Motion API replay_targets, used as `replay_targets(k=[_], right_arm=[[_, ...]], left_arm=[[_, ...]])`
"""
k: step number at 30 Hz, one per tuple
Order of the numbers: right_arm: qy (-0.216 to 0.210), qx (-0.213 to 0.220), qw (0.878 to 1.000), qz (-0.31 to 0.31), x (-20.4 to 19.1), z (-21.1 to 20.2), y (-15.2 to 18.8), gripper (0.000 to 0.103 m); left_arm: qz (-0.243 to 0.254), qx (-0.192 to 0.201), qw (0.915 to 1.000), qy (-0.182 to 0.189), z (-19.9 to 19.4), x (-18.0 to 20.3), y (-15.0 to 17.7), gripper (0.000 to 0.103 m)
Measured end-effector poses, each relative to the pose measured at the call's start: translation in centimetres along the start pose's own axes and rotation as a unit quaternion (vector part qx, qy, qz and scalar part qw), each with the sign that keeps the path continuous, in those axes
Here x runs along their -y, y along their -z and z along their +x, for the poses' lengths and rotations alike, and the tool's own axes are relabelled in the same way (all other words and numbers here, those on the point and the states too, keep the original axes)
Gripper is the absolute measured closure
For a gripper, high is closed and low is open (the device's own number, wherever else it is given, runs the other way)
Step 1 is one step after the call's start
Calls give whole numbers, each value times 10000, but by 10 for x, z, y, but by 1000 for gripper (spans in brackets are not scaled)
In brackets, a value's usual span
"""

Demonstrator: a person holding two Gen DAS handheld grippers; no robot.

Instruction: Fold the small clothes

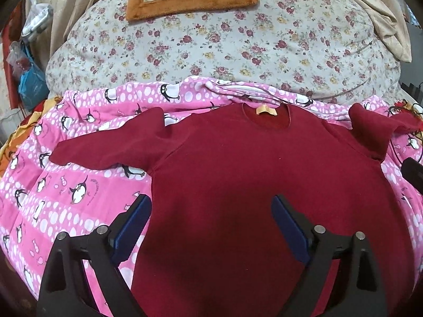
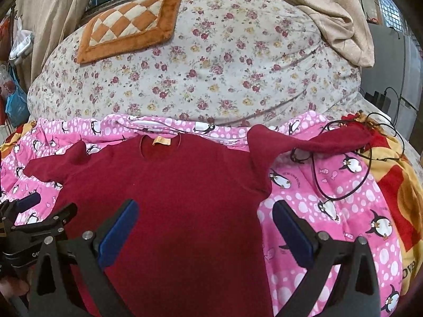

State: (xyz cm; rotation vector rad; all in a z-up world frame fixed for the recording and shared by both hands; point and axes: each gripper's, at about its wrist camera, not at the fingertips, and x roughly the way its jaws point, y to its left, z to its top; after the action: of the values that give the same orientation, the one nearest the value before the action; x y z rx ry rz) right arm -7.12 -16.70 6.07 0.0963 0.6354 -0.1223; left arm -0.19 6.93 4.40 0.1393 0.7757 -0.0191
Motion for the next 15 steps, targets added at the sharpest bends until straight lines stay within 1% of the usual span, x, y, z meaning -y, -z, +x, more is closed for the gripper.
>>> replay_targets(k=[6, 15], right_arm=[[29, 13, 10000, 18, 3, -1, -1, 0], [48, 35, 10000, 47, 5, -2, -2, 0]], left_arm=[[194, -98, 9996, -166, 1, 2, -2, 24], [197, -79, 9997, -155, 0, 2, -3, 24]])
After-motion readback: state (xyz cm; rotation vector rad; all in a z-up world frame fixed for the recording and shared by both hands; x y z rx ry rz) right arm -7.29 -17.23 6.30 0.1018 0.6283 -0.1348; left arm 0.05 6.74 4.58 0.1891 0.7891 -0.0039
